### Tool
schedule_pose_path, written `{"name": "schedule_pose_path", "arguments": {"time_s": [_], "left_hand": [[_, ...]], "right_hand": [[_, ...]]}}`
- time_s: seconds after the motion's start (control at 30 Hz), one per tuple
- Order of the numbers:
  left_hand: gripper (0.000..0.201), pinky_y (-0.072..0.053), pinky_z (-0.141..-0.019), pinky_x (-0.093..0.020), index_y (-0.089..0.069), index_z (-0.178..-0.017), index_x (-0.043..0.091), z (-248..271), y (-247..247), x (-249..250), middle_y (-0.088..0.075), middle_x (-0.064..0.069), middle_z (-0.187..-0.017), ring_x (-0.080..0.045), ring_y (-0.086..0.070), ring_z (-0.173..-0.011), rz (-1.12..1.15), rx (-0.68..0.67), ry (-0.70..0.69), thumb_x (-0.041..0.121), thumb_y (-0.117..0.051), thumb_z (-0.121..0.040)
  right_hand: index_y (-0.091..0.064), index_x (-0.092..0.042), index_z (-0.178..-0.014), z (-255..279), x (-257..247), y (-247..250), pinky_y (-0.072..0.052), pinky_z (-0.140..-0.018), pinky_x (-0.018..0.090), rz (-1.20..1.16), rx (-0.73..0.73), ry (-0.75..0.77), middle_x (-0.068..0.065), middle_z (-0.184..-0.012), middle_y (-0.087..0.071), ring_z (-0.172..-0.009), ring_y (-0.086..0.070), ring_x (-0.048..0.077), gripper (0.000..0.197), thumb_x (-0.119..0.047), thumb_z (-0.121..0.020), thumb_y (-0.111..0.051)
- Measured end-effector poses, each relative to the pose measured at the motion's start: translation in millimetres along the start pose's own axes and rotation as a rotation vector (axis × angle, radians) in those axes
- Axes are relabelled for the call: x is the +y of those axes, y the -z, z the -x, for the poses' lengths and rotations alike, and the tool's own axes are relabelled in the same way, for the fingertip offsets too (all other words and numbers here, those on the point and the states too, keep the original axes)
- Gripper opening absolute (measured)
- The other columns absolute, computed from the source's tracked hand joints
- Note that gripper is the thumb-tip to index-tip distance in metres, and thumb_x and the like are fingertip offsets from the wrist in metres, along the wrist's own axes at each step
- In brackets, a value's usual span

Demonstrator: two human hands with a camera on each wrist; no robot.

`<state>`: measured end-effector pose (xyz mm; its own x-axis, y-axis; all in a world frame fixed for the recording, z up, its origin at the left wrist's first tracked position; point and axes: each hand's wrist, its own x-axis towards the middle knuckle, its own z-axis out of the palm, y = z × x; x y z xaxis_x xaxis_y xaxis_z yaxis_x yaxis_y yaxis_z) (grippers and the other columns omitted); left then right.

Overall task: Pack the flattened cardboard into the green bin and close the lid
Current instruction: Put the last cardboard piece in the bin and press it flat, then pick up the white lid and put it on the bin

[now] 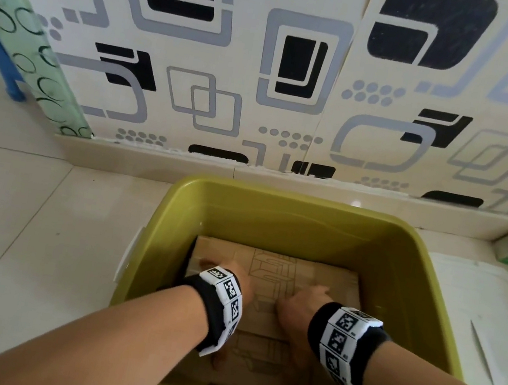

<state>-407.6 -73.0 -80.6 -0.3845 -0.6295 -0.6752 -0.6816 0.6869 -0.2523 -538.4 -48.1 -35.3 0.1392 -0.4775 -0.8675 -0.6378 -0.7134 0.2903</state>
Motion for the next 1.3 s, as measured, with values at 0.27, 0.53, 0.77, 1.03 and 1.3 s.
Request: {"name": "schedule_pose_path", "arguments": {"time_s": [0.27,0.53,0.77,1.03,1.3], "left_hand": [[0.058,-0.061,-0.082,-0.045,-0.073,-0.102,0.015,31,22,-15,-0.073,-0.006,-0.108,-0.026,-0.073,-0.096,0.235,-0.116,0.003,0.045,-0.091,-0.056],[0.035,-0.055,-0.082,-0.032,-0.073,-0.105,0.013,80,62,-40,-0.074,-0.002,-0.107,-0.022,-0.069,-0.099,0.635,0.225,0.025,0.042,-0.072,-0.084],[0.015,-0.059,-0.073,-0.033,-0.069,-0.102,0.014,96,102,-46,-0.073,0.0,-0.088,-0.016,-0.068,-0.075,1.496,0.619,0.153,0.027,-0.063,-0.094],[0.006,-0.055,-0.068,-0.035,-0.063,-0.098,0.014,91,128,-56,-0.063,-0.001,-0.079,-0.016,-0.058,-0.068,2.486,0.702,0.245,0.019,-0.06,-0.095],[0.028,-0.052,-0.097,-0.039,-0.073,-0.117,0.011,73,128,-71,-0.069,-0.006,-0.125,-0.028,-0.062,-0.111,1.77,1.106,0.68,0.014,-0.053,-0.097]], "right_hand": [[-0.057,-0.008,-0.135,4,12,-11,-0.047,-0.104,0.052,-0.178,0.156,0.043,0.014,-0.135,-0.061,-0.123,-0.059,0.035,0.05,-0.029,-0.092,-0.07],[-0.061,-0.016,-0.074,40,29,-3,-0.054,-0.065,0.034,-0.385,0.308,0.041,0.002,-0.072,-0.062,-0.069,-0.061,0.027,0.042,-0.055,-0.074,-0.076],[-0.066,-0.014,-0.089,97,77,7,-0.059,-0.073,0.03,-1.223,0.82,0.126,-0.001,-0.074,-0.071,-0.068,-0.069,0.011,0.023,-0.037,-0.092,-0.069],[-0.059,-0.018,-0.079,141,189,-49,-0.04,-0.049,0.025,-2.599,1.409,0.246,-0.003,-0.062,-0.055,-0.054,-0.053,0.017,0.014,-0.024,-0.09,-0.066],[-0.063,-0.014,-0.082,76,205,-204,-0.042,-0.057,0.028,-2.574,1.282,-0.844,0.004,-0.076,-0.064,-0.06,-0.056,0.019,0.014,-0.025,-0.091,-0.06]]}}
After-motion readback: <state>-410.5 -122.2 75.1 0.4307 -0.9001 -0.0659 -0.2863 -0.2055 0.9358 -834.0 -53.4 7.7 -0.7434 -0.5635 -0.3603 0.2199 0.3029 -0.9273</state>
